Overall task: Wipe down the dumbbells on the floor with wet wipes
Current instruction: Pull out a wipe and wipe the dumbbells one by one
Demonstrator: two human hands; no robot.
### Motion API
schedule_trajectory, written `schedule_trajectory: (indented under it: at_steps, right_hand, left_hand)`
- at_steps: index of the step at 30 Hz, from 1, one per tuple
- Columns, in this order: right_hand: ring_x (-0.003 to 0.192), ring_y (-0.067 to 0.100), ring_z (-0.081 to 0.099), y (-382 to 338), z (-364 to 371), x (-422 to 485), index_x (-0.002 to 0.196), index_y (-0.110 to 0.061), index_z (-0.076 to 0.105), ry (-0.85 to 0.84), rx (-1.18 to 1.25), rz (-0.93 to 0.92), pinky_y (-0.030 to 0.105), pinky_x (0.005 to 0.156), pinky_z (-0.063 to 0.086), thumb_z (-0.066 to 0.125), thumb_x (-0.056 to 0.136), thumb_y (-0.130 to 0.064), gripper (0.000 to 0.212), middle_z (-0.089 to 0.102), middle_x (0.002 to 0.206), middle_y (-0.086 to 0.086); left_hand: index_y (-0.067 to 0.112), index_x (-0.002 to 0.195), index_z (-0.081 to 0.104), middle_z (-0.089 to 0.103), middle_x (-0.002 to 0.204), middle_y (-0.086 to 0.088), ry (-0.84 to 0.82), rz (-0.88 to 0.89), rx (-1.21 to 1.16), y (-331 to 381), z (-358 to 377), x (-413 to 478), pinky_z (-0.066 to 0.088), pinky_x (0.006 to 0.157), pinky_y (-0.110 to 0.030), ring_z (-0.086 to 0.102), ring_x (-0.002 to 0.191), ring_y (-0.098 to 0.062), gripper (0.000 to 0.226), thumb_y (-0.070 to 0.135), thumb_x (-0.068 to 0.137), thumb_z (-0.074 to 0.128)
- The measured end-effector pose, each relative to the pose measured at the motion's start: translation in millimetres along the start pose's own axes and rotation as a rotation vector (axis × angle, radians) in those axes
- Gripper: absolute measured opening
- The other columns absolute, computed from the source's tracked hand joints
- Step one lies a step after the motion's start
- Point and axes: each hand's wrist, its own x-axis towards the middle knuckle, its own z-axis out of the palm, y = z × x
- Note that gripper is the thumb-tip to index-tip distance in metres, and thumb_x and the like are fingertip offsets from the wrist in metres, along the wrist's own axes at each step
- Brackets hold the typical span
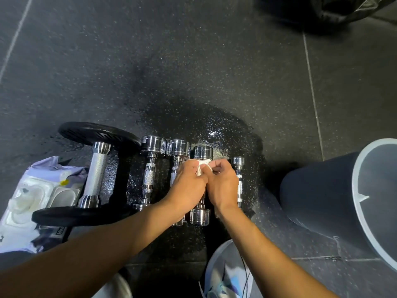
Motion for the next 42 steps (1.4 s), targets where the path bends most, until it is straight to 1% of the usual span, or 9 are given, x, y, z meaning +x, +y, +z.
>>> schedule_trajectory:
  at_steps: [3, 7, 16, 21, 25, 28, 35, 40, 42]
  right_hand:
    - [0.059, -0.004, 0.062, 3.6, 1.4, -1.6, 0.092, -0.010, 0.063, -0.038, -0.048, -0.017, 0.017, 0.053, 0.050, 0.071, 0.096, -0.019, 0.013, 0.071, 0.078, -0.004]
    - [0.059, 0.002, 0.056, 6.7, -2.8, -8.7, 0.093, -0.009, 0.060, -0.105, -0.087, -0.004, 0.015, 0.052, 0.043, 0.069, 0.096, -0.010, 0.009, 0.070, 0.081, 0.000]
    - [0.056, -0.005, 0.054, 20.7, -21.1, -43.5, 0.084, -0.009, 0.056, -0.304, -0.300, -0.093, 0.016, 0.053, 0.040, 0.065, 0.090, 0.006, 0.018, 0.061, 0.071, -0.006]
    - [0.057, 0.001, 0.056, 20.9, -30.0, -48.7, 0.083, -0.011, 0.059, -0.313, -0.344, -0.104, 0.016, 0.053, 0.043, 0.064, 0.089, 0.004, 0.017, 0.066, 0.071, -0.005]
    - [0.061, 0.011, 0.063, 20.8, -43.4, -53.9, 0.081, -0.020, 0.058, -0.311, -0.305, -0.053, 0.027, 0.059, 0.051, 0.068, 0.094, -0.013, 0.018, 0.070, 0.072, -0.004]
    - [0.070, 0.013, 0.068, 18.4, -54.7, -63.3, 0.084, -0.023, 0.059, -0.315, -0.272, -0.086, 0.029, 0.066, 0.054, 0.070, 0.095, -0.017, 0.017, 0.071, 0.076, -0.005]
    - [0.079, 0.006, 0.069, 11.1, -62.7, -70.5, 0.089, -0.026, 0.059, -0.301, -0.235, -0.077, 0.020, 0.072, 0.052, 0.070, 0.092, -0.011, 0.018, 0.073, 0.083, -0.009]
    - [0.079, 0.019, 0.066, 7.4, -60.0, -63.2, 0.097, -0.024, 0.060, -0.259, 0.009, 0.030, 0.052, 0.081, 0.053, 0.065, 0.089, -0.001, 0.025, 0.068, 0.092, 0.003]
    - [0.081, 0.017, 0.066, 4.7, -58.7, -59.5, 0.102, -0.030, 0.063, -0.250, 0.089, 0.052, 0.049, 0.078, 0.054, 0.064, 0.092, -0.003, 0.029, 0.070, 0.094, -0.001]
  left_hand:
    - [0.030, 0.126, 0.057, 0.071, 0.113, -0.001, -0.054, -0.033, 0.003, -26.6, 4.4, 22.6, 0.057, 0.090, -0.057, 0.070, 0.101, -0.022, 0.041, 0.041, 0.087, 0.050]
    - [0.012, 0.126, 0.046, 0.060, 0.100, -0.003, -0.113, -0.086, 0.055, 1.7, -4.0, 3.1, 0.047, 0.069, -0.034, 0.056, 0.084, -0.013, 0.039, 0.030, 0.092, 0.050]
    - [0.007, 0.156, 0.015, 0.050, 0.139, -0.013, -0.298, -0.134, 0.504, 8.5, -2.1, -36.5, 0.048, 0.077, -0.028, 0.059, 0.114, -0.024, 0.057, 0.023, 0.107, 0.037]
    - [0.008, 0.143, 0.039, 0.055, 0.123, -0.008, -0.295, -0.035, 0.744, 16.6, -1.4, -43.3, 0.043, 0.067, -0.025, 0.061, 0.104, -0.022, 0.039, 0.023, 0.107, 0.040]
    - [0.010, 0.137, 0.048, 0.057, 0.128, -0.010, -0.315, 0.090, 0.875, 16.7, -6.2, -47.6, 0.042, 0.078, -0.029, 0.060, 0.114, -0.026, 0.035, 0.019, 0.104, 0.043]
    - [0.014, 0.141, 0.045, 0.053, 0.136, -0.008, -0.310, 0.151, 0.839, 14.7, -5.8, -57.0, 0.038, 0.085, -0.028, 0.055, 0.122, -0.024, 0.037, 0.019, 0.105, 0.041]
    - [0.021, 0.134, 0.040, 0.047, 0.134, -0.002, -0.280, 0.189, 0.709, 6.7, -2.1, -71.2, 0.038, 0.077, -0.030, 0.057, 0.109, -0.022, 0.029, 0.022, 0.104, 0.041]
    - [0.031, 0.131, 0.043, 0.046, 0.136, 0.006, -0.330, 0.150, 0.431, -3.4, -0.3, -57.5, 0.048, 0.090, -0.033, 0.058, 0.111, -0.015, 0.042, 0.024, 0.091, 0.050]
    - [0.034, 0.125, 0.050, 0.058, 0.130, 0.005, -0.295, 0.131, 0.204, -8.7, 1.8, -51.7, 0.053, 0.098, -0.040, 0.061, 0.116, -0.013, 0.041, 0.024, 0.086, 0.053]
